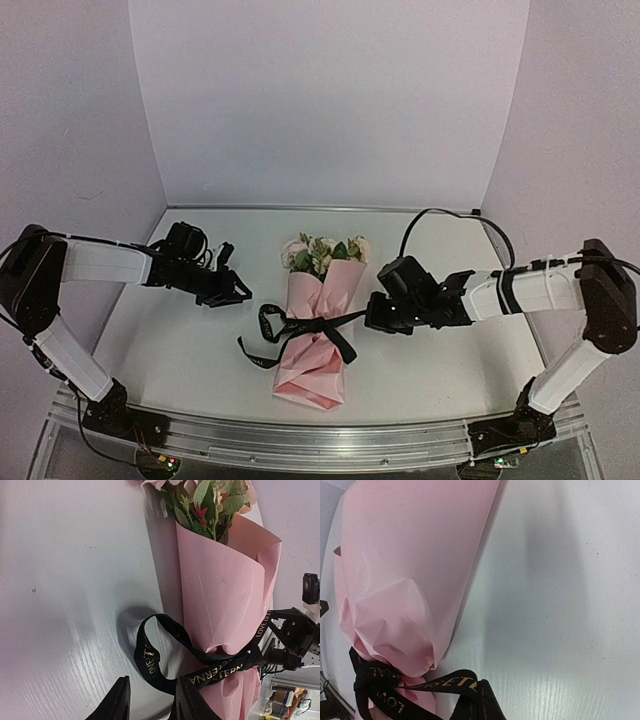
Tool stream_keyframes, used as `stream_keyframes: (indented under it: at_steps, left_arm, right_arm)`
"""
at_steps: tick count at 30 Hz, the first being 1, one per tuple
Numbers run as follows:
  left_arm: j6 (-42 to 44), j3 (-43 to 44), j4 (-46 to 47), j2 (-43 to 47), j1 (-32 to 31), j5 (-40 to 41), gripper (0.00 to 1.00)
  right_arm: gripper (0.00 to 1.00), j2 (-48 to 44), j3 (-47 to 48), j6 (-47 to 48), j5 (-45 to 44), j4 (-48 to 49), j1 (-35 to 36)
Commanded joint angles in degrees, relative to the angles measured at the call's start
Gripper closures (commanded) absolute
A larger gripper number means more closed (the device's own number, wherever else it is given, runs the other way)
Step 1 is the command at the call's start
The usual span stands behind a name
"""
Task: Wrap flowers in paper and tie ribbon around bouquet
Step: Tie the half-tied ribbon around the folded bouquet.
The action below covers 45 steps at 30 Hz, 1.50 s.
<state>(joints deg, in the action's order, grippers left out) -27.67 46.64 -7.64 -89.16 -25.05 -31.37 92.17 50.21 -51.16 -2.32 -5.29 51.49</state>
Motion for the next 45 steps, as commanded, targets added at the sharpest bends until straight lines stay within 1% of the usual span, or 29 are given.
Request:
stream_keyframes:
  at_steps: [1, 5, 10, 13, 20, 25, 35, 36, 40, 43, 45]
  left_arm:
    - [-6.26, 2.07, -0.25, -1.30, -2.77, 1.48, 0.67]
    - [-14.45, 1.39, -2.89, -1.34, -4.78, 5.17, 0.66]
    - [-24.53, 0.26, -4.22, 0.12, -9.06, 8.22, 0.65]
    - [-26.01, 0.55, -4.98, -0.35, -11.48, 10.80, 0.64]
    - [-31.26, 0.12, -3.56, -2.75, -15.98, 12.38, 0.61]
    - [-33.28, -0.01, -2.08, -4.56, -16.70, 14.59, 0.60]
    - [-37.14, 0.86, 2.00, -9.07, -16.97, 15.96, 0.62]
    - [-37.43, 1.06, 2.48, -9.43, -16.98, 15.95, 0.62]
    - [-39.09, 0.66, 3.96, -10.07, -17.14, 15.98, 0.69]
    - [-40.30, -0.17, 4.51, -9.55, -17.14, 16.45, 0.79]
    - [-39.94, -0.04, 3.71, -8.46, -17.14, 18.19, 0.86]
  right_arm:
    - [1.00, -3.56, -0.98, 1.86, -5.14, -4.02, 0.46]
    - [1.00, -4.30, -1.35, 2.37, -5.96, -4.98, 0.65]
    - [1.00, -5.12, -1.55, 3.03, -6.73, -5.64, 0.93]
    - [1.00, -5.42, -1.77, 3.48, -7.09, -5.82, 0.91]
    - [1.00, -5.91, -1.45, 5.64, -6.70, -6.13, 0.94]
    - [1.00, -6.42, -2.08, 6.32, -7.16, -6.05, 0.91]
    - [1.00, -6.58, -2.52, 6.44, -7.46, -5.52, 0.94]
    - [1.00, -6.61, -2.56, 6.43, -7.52, -5.52, 0.92]
    - [1.00, -6.65, -2.41, 6.34, -7.98, -5.52, 0.98]
    - [1.00, -6.83, -2.40, 6.26, -9.15, -6.20, 0.94]
    - [1.00, -7.32, -2.52, 6.19, -10.26, -7.12, 0.91]
